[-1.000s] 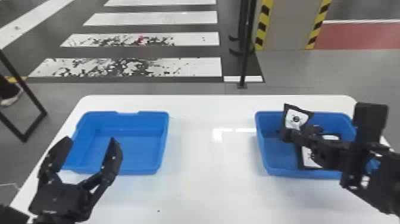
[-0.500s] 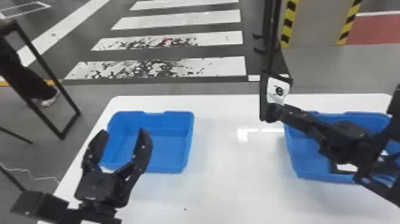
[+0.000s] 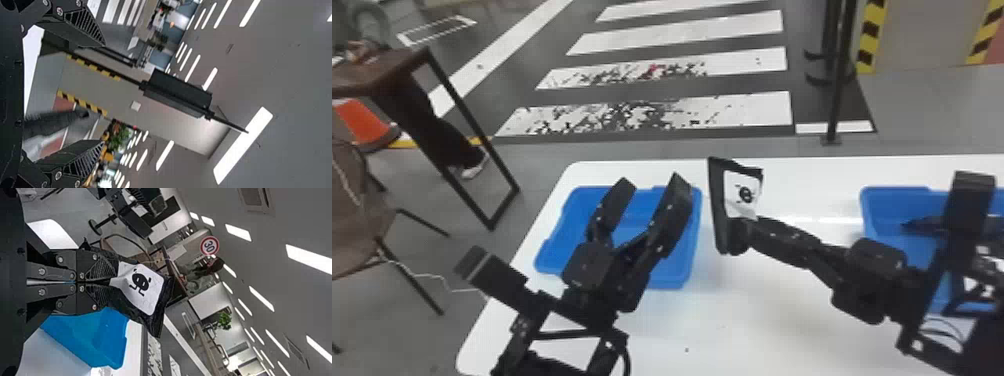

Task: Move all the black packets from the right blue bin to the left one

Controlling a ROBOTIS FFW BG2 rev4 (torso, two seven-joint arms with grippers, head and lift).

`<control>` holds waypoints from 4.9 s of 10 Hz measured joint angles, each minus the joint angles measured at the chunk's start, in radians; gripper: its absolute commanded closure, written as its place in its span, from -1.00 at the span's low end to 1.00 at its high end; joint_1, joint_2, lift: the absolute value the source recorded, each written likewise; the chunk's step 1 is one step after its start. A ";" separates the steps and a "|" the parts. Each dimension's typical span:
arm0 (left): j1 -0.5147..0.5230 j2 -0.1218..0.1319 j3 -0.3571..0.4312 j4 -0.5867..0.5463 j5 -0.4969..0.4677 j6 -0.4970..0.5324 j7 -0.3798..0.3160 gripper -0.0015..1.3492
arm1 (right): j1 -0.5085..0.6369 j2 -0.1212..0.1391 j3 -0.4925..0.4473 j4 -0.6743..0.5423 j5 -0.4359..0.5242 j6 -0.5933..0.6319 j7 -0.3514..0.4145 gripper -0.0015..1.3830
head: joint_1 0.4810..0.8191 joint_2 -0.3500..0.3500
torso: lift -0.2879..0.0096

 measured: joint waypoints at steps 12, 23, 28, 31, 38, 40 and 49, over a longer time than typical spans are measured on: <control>-0.037 0.005 0.019 -0.036 -0.096 0.189 -0.043 0.11 | -0.045 -0.021 0.120 -0.008 -0.056 0.007 -0.003 0.63 | 0.27 0.91 | -0.01; -0.164 0.004 0.111 0.264 -0.371 -0.013 0.143 0.80 | -0.071 -0.004 0.010 0.112 -0.067 -0.059 0.000 -0.85 | 0.27 0.96 | -0.01; -0.314 0.015 0.155 0.559 -0.521 -0.234 0.201 -0.80 | -0.029 -0.001 -0.065 0.082 -0.028 -0.007 0.000 -0.86 | 0.27 1.00 | -0.01; -0.168 -0.004 0.142 0.325 -0.371 -0.282 0.083 -0.72 | 0.015 0.017 -0.200 0.049 0.069 0.020 -0.014 -0.85 | 0.27 0.73 | -0.01; 0.085 -0.047 0.150 0.023 -0.315 -0.072 0.059 -0.72 | 0.030 0.065 -0.512 -0.046 0.486 0.361 -0.266 -0.85 | 0.27 -0.20 | -0.01; 0.079 -0.045 0.140 0.023 -0.325 -0.073 0.053 -0.72 | -0.034 0.063 -0.511 0.046 0.516 0.415 -0.275 -0.81 | 0.27 -0.31 | -0.01; 0.069 -0.033 0.127 0.027 -0.338 -0.072 0.044 -0.71 | -0.135 0.035 -0.358 0.179 0.456 0.578 -0.301 -0.68 | 0.27 -0.13 | -0.01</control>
